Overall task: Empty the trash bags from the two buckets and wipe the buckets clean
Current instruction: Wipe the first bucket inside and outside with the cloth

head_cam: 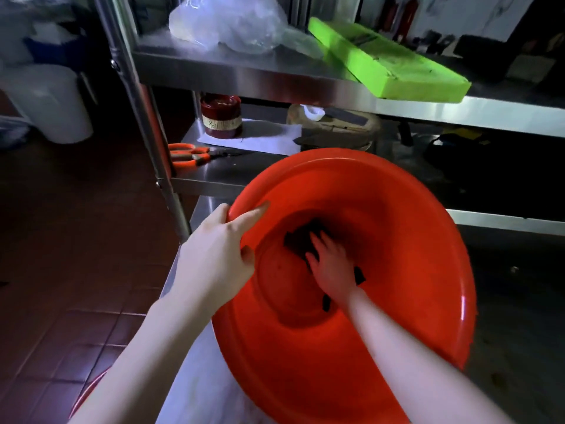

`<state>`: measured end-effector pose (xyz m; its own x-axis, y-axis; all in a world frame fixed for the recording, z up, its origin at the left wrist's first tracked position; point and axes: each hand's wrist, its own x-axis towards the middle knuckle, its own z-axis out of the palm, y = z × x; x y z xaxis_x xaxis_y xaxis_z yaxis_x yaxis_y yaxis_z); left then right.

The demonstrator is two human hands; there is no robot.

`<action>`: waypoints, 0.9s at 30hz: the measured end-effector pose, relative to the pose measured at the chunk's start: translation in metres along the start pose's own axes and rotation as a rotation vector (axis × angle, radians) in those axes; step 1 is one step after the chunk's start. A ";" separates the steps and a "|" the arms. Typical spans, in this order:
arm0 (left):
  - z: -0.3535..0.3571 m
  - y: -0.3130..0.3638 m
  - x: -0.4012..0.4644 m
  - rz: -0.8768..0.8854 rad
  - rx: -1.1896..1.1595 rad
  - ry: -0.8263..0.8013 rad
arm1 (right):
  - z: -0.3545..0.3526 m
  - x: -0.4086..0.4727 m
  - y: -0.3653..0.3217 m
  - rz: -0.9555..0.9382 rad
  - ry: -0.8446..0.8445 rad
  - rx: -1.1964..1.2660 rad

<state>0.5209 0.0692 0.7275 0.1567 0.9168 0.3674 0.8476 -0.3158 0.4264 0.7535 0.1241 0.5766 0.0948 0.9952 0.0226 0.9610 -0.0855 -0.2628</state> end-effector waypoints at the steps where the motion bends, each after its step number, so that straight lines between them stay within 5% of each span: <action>1: 0.004 -0.001 0.004 0.001 -0.026 0.005 | 0.015 0.006 0.004 -0.004 -0.163 -0.043; 4: 0.015 -0.004 0.012 -0.006 -0.087 0.010 | 0.050 0.004 0.008 -0.047 -0.297 -0.198; 9: 0.019 -0.002 0.010 -0.013 -0.129 0.056 | 0.070 -0.020 -0.006 -0.596 -0.309 -0.434; 12: 0.018 -0.004 0.011 -0.020 -0.122 0.041 | 0.065 -0.008 -0.020 -0.625 -0.291 -0.455; 14: 0.018 -0.004 0.006 -0.011 -0.116 0.029 | 0.056 0.016 -0.022 -0.496 -0.225 -0.369; 18: 0.031 -0.002 -0.010 -0.092 -0.133 0.041 | 0.033 0.038 -0.006 0.097 -0.028 -0.160; 22: 0.052 0.012 -0.020 -0.166 -0.190 0.067 | 0.031 0.040 0.008 0.197 -0.062 -0.151; 24: 0.054 0.017 -0.021 -0.155 -0.208 0.080 | 0.033 0.040 0.010 0.057 -0.119 -0.245; 27: 0.053 0.019 -0.016 -0.140 -0.215 0.079 | 0.045 0.017 0.016 -0.486 -0.283 -0.423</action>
<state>0.5614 0.0614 0.6857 -0.0018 0.9361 0.3518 0.7295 -0.2394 0.6407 0.7585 0.1414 0.5295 -0.3870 0.8944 -0.2242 0.9014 0.4182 0.1125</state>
